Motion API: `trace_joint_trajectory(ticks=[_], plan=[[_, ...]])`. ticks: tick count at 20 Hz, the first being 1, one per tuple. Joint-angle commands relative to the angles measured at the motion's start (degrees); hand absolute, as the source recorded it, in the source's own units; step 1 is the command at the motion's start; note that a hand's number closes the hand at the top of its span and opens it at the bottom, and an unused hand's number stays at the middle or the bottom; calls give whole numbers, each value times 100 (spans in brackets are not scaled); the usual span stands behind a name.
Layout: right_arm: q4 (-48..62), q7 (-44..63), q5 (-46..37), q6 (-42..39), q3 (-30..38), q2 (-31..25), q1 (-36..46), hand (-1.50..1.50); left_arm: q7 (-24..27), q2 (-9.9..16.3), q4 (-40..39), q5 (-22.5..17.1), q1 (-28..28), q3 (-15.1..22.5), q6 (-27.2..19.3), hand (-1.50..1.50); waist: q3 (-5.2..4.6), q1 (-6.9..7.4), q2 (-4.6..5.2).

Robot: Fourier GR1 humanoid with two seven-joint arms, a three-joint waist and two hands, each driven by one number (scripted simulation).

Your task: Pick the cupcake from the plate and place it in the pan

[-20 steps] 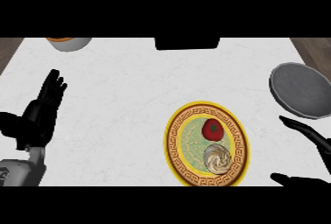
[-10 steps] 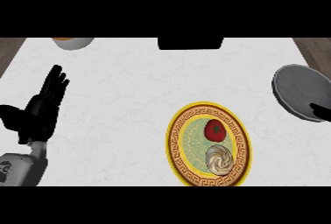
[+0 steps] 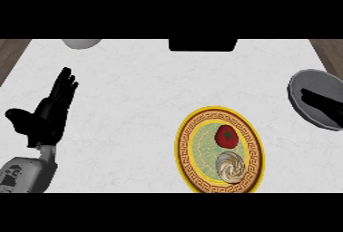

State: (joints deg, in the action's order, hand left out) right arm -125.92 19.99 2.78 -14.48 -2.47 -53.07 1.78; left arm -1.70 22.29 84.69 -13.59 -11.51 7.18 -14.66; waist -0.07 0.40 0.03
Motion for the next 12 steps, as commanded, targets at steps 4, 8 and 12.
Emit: trace_joint_trajectory(ticks=[4,8,12], plan=[[-42,627,333,-606,-563,612,685,-150,-51,-220,-138,206,-107,-40,131,0,4,-21,1],[-185,1378,-407,-526,-1360,1184,1011,-150,9,-187,-182,223,-124,-320,242,0,3,-9,1],[-181,1736,-679,-761,-1331,1419,823,-150,-1,-244,-226,306,-129,-400,392,0,4,-34,-2]])
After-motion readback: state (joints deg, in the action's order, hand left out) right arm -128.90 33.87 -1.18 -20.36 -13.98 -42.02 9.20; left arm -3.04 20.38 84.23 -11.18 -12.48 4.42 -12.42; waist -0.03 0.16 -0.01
